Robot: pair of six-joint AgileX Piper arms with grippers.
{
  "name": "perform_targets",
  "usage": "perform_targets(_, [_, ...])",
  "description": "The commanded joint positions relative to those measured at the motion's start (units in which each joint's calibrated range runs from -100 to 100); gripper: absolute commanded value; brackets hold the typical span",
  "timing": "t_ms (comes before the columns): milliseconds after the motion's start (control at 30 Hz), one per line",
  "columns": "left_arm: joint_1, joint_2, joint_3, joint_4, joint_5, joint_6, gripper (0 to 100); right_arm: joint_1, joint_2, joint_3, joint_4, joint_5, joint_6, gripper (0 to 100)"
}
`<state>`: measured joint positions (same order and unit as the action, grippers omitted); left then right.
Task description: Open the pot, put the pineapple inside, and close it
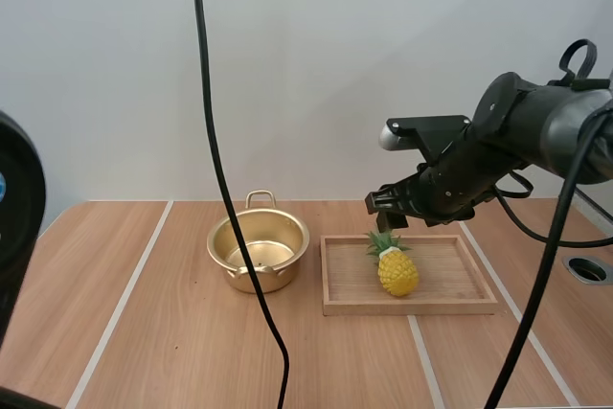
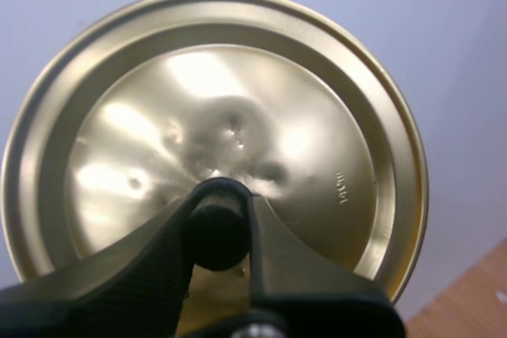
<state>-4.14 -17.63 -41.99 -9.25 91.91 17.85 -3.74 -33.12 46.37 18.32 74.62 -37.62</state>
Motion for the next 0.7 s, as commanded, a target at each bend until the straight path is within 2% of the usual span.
perform_targets(0, [-0.22, -2.6, -2.8, -0.8, -6.9, -1.8, 0, -0.2, 4.5, -0.5, 0.2, -0.7, -1.8, 100])
perform_targets(267, [-0.22, -5.6, -6.4, -0.8, -9.2, -1.8, 0, -0.2, 12.6, -0.6, -0.1, -7.9, -4.6, 100])
perform_targets(667, [-0.22, -8.5, -6.4, -0.9, -9.2, -1.8, 0, -0.2, 21.0, -1.9, 0.0, -11.7, -5.9, 100])
